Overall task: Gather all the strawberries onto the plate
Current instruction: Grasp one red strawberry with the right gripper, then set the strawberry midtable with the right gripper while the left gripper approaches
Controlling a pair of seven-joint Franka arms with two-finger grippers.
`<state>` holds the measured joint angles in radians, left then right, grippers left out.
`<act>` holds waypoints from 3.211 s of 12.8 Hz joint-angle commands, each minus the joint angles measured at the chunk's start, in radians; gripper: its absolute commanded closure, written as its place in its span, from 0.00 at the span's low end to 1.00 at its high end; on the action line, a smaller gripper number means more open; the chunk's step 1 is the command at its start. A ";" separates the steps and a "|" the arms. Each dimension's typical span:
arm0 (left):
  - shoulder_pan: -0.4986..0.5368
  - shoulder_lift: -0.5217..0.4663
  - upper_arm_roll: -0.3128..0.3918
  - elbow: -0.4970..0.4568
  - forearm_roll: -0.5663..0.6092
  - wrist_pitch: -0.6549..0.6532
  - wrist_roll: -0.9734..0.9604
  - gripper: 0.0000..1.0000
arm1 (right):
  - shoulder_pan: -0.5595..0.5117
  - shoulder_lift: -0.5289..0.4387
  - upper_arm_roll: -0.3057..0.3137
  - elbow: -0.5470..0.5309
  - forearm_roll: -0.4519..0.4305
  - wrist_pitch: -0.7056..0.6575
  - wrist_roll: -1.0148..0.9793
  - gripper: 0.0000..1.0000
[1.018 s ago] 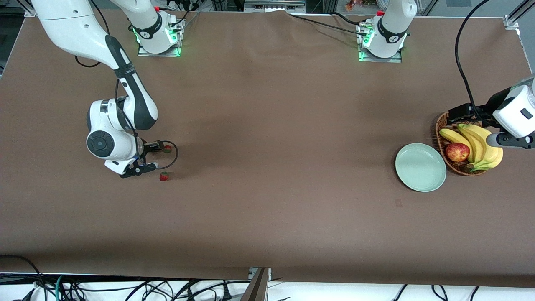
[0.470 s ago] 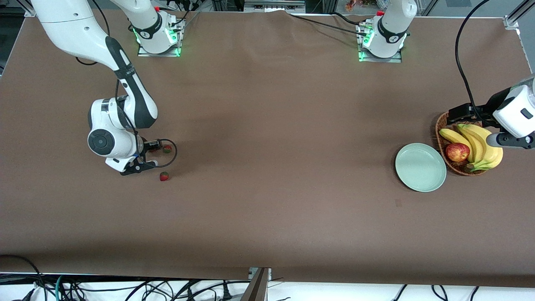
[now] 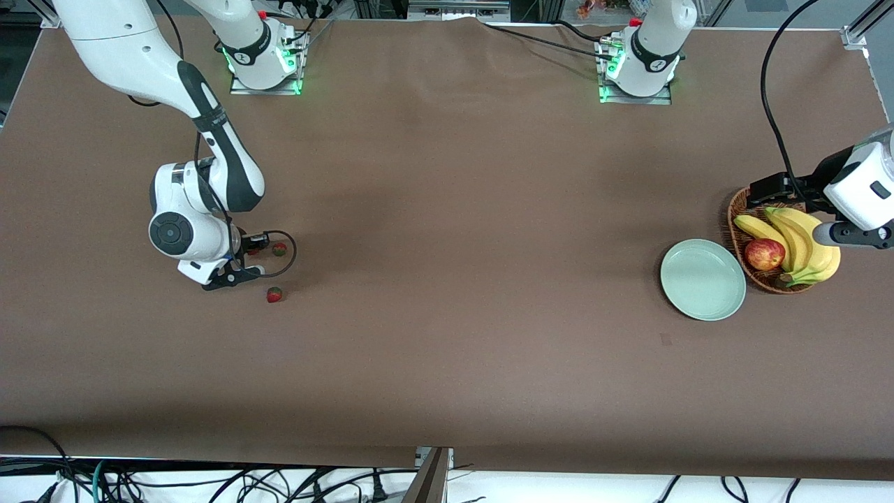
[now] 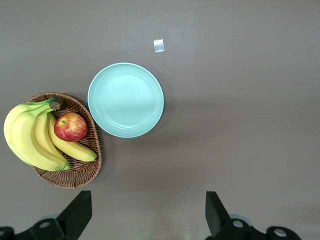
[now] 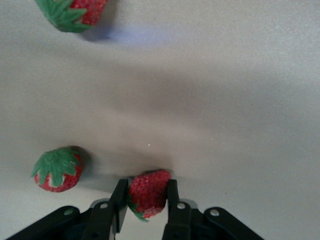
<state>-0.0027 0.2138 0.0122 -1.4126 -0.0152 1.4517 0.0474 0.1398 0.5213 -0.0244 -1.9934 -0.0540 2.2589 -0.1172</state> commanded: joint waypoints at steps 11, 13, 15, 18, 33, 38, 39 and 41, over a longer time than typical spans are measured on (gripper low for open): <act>0.001 0.027 0.002 0.049 -0.008 -0.013 0.002 0.00 | 0.154 -0.049 0.115 0.508 0.116 -0.576 0.321 0.75; 0.001 0.027 0.002 0.050 -0.008 -0.013 0.000 0.00 | 0.199 -0.044 0.116 0.541 0.259 -0.565 0.411 0.75; 0.001 0.027 0.002 0.050 -0.008 -0.013 0.000 0.00 | 0.269 -0.018 0.115 0.600 0.269 -0.544 0.487 0.75; 0.003 0.029 0.002 0.050 -0.008 -0.013 0.002 0.00 | 0.400 0.063 0.113 0.672 0.266 -0.425 0.603 0.68; 0.003 0.054 0.000 0.049 -0.009 -0.011 0.005 0.00 | 0.825 0.487 0.050 0.831 0.220 0.387 1.318 0.50; -0.013 0.217 -0.001 0.053 -0.032 0.001 -0.008 0.00 | 0.805 0.433 0.040 0.831 0.218 0.270 1.295 0.42; -0.017 0.261 -0.009 0.052 -0.038 0.045 -0.008 0.00 | 0.788 0.415 0.032 0.829 0.218 0.222 1.286 0.41; -0.052 0.321 -0.021 0.049 -0.119 0.125 -0.014 0.00 | 0.764 0.355 0.027 0.826 0.217 0.039 1.176 0.39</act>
<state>-0.0179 0.4721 -0.0057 -1.3941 -0.0826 1.5432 0.0474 0.9306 0.9432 -0.0014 -1.1521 0.1769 2.4396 1.1342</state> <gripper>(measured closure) 0.000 0.396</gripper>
